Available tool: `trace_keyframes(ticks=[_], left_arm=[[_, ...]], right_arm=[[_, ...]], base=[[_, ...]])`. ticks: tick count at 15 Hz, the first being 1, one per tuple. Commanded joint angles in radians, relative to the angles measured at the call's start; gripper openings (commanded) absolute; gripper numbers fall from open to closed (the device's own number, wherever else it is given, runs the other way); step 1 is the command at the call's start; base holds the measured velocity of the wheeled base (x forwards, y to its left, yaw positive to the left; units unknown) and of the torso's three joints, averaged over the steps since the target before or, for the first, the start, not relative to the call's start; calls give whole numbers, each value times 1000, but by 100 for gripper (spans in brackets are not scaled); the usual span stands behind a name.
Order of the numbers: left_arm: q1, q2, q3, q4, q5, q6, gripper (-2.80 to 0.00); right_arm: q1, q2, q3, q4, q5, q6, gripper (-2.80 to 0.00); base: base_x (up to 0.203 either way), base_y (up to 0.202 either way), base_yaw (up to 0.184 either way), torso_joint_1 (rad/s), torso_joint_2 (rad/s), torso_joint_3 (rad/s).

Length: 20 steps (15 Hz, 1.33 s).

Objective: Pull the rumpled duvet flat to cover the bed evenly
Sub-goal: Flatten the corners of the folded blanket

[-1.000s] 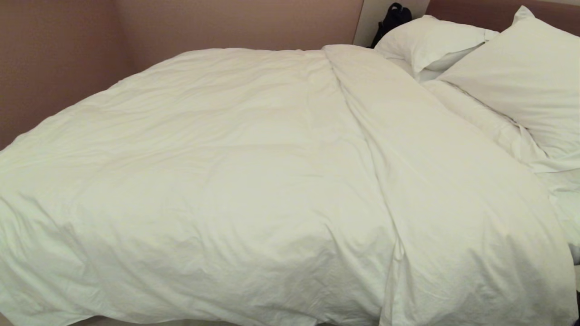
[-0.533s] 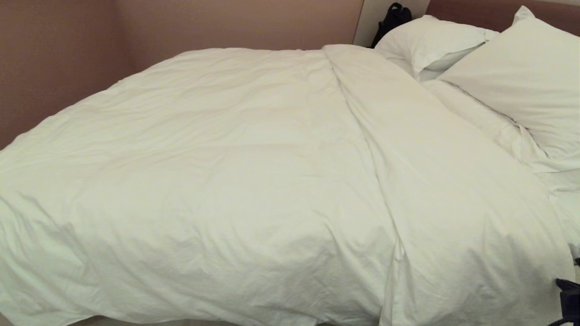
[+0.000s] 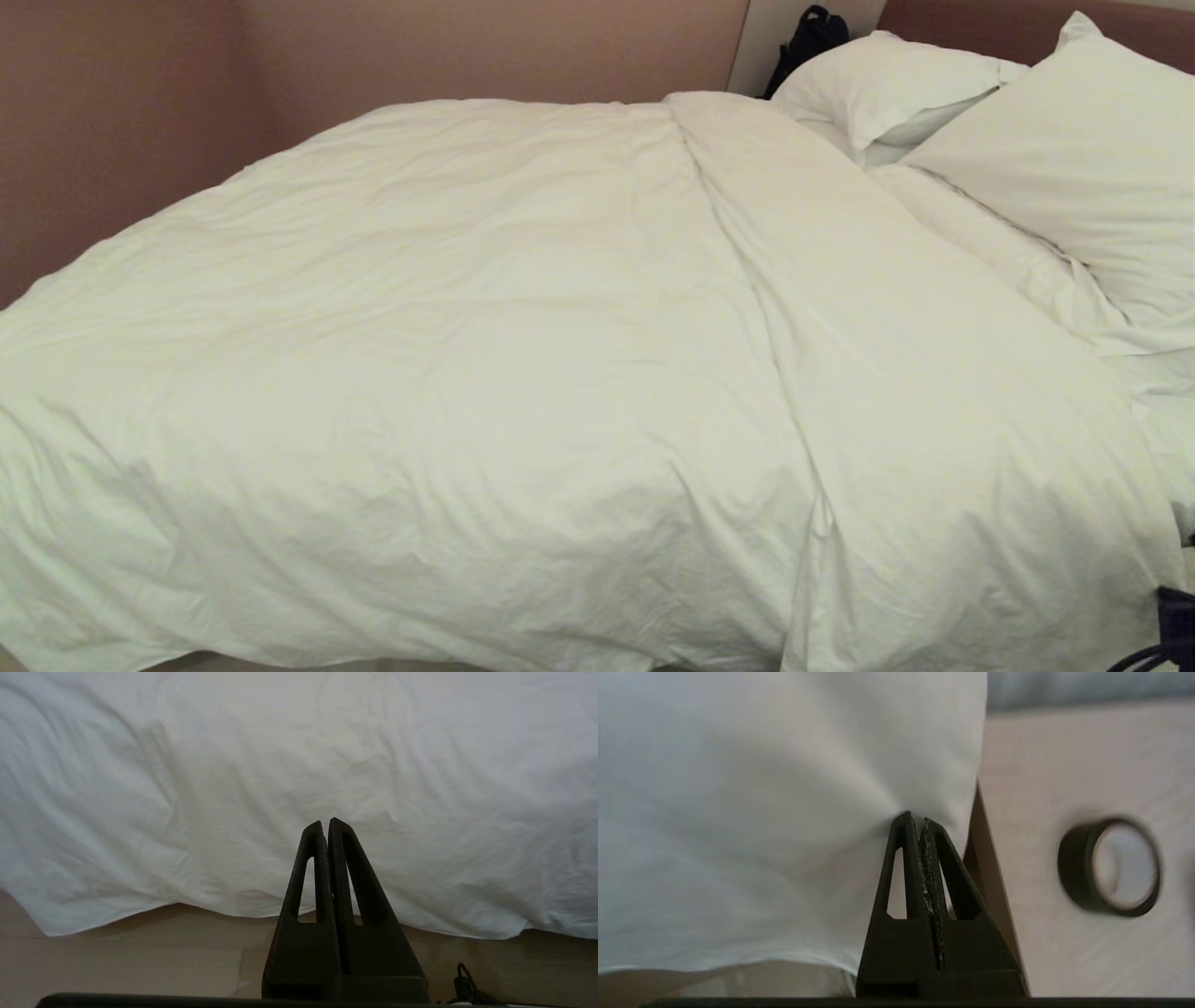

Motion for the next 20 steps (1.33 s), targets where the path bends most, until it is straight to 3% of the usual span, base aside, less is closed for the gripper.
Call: trace_keyframes(ticks=[1,5,11,14,20], left_arm=[[0,0,0,0,1,0,-280],[0,0,0,0,1,0,-280],[0,0,0,0,1,0,-280],[0,0,0,0,1,0,-280],[0,0,0,0,1,0,-280]], right_arm=[[-28,130,-27,-10,-10,-13,-280],[-49,329,-107,-13,-8,-35,-280],[-49,427,-104,-14,-3,-102,-280],[-50,370,-57,-16,1,-100,-280],[-45,25,69,-1,-2,-111,-280]], base=[[0,0,0,0,0,0],[0,0,0,0,0,0],[0,0,0,0,0,0],[0,0,0,0,0,0],[0,0,0,0,0,0]])
